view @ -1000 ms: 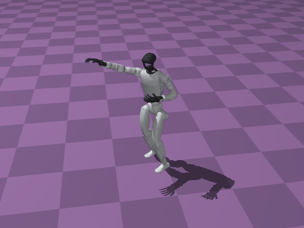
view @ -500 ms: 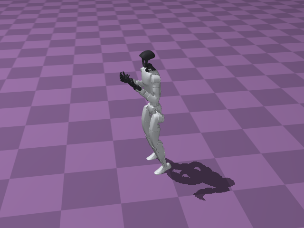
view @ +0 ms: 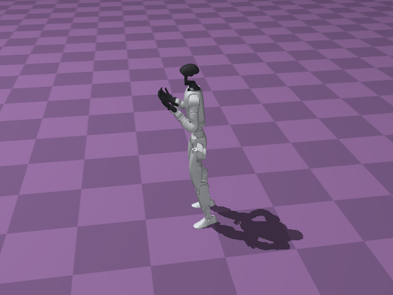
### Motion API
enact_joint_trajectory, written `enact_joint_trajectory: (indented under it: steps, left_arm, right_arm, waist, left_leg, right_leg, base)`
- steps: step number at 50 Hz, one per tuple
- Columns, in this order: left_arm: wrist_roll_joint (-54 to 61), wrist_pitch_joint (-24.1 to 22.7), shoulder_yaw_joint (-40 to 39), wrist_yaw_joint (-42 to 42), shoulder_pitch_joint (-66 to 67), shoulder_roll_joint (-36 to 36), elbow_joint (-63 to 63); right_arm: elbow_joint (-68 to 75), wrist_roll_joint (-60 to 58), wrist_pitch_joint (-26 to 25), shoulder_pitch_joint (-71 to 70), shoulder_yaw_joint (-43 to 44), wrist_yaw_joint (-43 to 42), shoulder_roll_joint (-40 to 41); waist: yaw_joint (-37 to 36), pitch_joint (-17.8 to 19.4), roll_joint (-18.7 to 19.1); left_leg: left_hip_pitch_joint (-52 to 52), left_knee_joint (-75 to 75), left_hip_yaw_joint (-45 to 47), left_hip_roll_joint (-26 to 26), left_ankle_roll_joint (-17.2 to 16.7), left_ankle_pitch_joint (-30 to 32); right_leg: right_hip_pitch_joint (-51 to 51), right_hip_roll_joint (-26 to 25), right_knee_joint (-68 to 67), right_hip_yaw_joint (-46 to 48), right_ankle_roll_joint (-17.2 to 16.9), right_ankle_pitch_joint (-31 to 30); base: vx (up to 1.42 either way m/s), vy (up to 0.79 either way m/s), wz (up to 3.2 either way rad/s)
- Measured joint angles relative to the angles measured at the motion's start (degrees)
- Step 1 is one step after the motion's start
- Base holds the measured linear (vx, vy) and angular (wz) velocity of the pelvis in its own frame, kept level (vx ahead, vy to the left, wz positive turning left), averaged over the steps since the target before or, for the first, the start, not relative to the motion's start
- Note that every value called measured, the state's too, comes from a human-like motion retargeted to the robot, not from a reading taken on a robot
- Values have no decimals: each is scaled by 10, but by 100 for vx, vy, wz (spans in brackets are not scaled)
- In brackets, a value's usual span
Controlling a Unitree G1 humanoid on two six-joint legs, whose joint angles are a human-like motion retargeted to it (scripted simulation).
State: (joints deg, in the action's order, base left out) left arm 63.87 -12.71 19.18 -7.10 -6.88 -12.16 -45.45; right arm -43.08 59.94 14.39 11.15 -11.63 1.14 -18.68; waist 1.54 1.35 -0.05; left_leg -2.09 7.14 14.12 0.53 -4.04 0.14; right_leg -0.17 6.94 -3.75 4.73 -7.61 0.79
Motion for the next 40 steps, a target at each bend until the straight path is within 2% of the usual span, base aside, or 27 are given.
enact_joint_trajectory:
  steps: [2, 4, 7, 8, 10, 12, 13, 15, 17, 19, 22, 24, 25, 27, 30, 32, 35, 37, 40]
  left_arm:
    - [-1, 1, 27, -6, -5, -10, -11]
    - [-7, 2, 55, -16, -22, -10, -1]
    - [-46, -3, 77, -40, -57, 4, 37]
    - [-95, -12, 78, -23, -72, 11, 56]
    - [-125, -16, 58, -3, -84, 18, 75]
    - [-39, -10, 18, 14, -72, 22, 72]
    - [-28, -9, 16, 17, -60, 29, 69]
    - [-17, -12, 2, 21, -5, 25, 48]
    - [-20, -11, -20, 32, 62, 4, 26]
    - [-13, -10, -35, 35, 114, -12, 18]
    - [-10, -9, -40, 34, 157, -27, 30]
    - [-17, -11, -29, 31, 153, -27, 55]
    - [-22, -12, -22, 28, 145, -26, 72]
    - [-31, -20, -7, 15, 108, -16, 110]
    - [-13, -33, -6, -4, 61, -4, 124]
    - [33, -32, -16, 4, 58, 8, 111]
    - [67, -19, -29, 32, 111, 19, 87]
    - [45, -6, -55, 52, 165, 2, 71]
    - [1, 7, -71, 68, 222, -28, 59]
  right_arm:
    - [3, -2, 1, 18, -13, -3, 13]
    - [21, -11, 9, 31, -43, -12, 40]
    - [60, -23, 21, 25, -77, -18, 70]
    - [68, -29, 16, 11, -80, -35, 75]
    - [77, -23, 18, -28, -89, -45, 77]
    - [95, -122, 20, -91, -98, -70, 82]
    - [81, -125, 22, -103, -87, -69, 82]
    - [49, -132, 21, -115, -68, -65, 76]
    - [22, -140, 21, -127, -63, -65, 69]
    - [7, -156, 18, -139, -55, -69, 60]
    - [0, -178, 18, -138, -54, -78, 58]
    - [4, -202, 24, -126, -61, -94, 58]
    - [11, -218, 27, -119, -64, -103, 57]
    - [39, -251, 34, -117, -67, -124, 54]
    - [80, -261, 30, -111, -53, -127, 56]
    - [85, -242, 28, -94, -39, -113, 55]
    - [60, -229, 30, -59, -39, -97, 31]
    - [41, -220, 23, -51, -42, -78, 3]
    - [24, -203, 12, -48, -51, -54, -25]
  waist:
    - [-8, -2, -7]
    - [-13, 12, -11]
    - [-14, 45, -10]
    - [-15, 60, -6]
    - [-14, 77, 2]
    - [-21, 78, -13]
    - [-35, 81, -15]
    - [-55, 58, -24]
    - [-60, 31, -31]
    - [-55, 18, -33]
    - [-38, 10, -39]
    - [-27, 25, -39]
    - [-21, 32, -39]
    - [-12, 52, -35]
    - [-9, 66, -30]
    - [-24, 58, -29]
    - [-49, 23, -35]
    - [-49, -4, -37]
    - [-45, -25, -34]
  left_leg:
    - [-2, 13, 0, 0, -1, -12]
    - [0, 43, -2, 1, 4, -49]
    - [-8, 113, -16, 6, 18, -166]
    - [-19, 152, -20, 12, 20, -221]
    - [-66, 248, -26, 37, 18, -287]
    - [-103, 265, -7, 30, 75, -258]
    - [-102, 247, 2, 28, 80, -222]
    - [-81, 167, 20, 18, 69, -132]
    - [-52, 80, 24, 9, 42, -49]
    - [-34, 38, 16, 6, 12, -11]
    - [-18, 39, 6, 4, -6, -14]
    - [1, 58, -5, 4, -10, -43]
    - [8, 69, -11, 3, -12, -68]
    - [10, 106, -25, 7, -11, -158]
    - [-36, 190, -33, 25, -2, -259]
    - [-65, 199, -25, 27, 20, -232]
    - [-44, 89, -17, 9, 36, -93]
    - [-27, 29, -22, 8, 19, -7]
    - [-19, -6, -31, 15, -15, 46]
  right_leg:
    - [7, -2, -6, -15, -2, 11]
    - [21, -8, -27, -31, 4, 50]
    - [31, -10, -84, -11, 23, 174]
    - [30, -14, -111, -2, 40, 235]
    - [9, -26, -157, 5, 73, 303]
    - [-29, -18, -170, -11, 85, 280]
    - [-27, -16, -147, -16, 81, 242]
    - [-19, -14, -80, -30, 58, 140]
    - [-11, -15, -25, -40, 34, 49]
    - [-2, -18, 4, -41, 26, 9]
    - [16, -17, 16, -46, 26, 28]
    - [42, -20, 15, -55, 21, 58]
    - [53, -22, 12, -59, 17, 77]
    - [64, -27, -15, -45, 23, 154]
    - [22, -35, -105, -20, 61, 271]
    - [-16, -35, -135, -21, 78, 249]
    - [-17, -30, -67, -26, 59, 104]
    - [-2, -31, -17, -14, 38, 19]
    - [18, -32, 12, 20, 28, -18]
  base:
    - [-14, -7, 36]
    - [-17, -6, 44]
    - [-19, -4, 55]
    - [-20, -4, 44]
    - [-18, -4, 16]
    - [-13, -4, -31]
    - [-5, -3, -41]
    - [1, -4, -47]
    - [2, -4, -40]
    - [0, -1, -9]
    - [-5, -1, 33]
    - [-8, 2, 62]
    - [-8, 4, 69]
    - [-9, 5, 69]
    - [-11, 3, 45]
    - [-4, 0, 8]
    - [6, -1, -7]
    - [9, -3, 11]
    - [3, -4, 32]
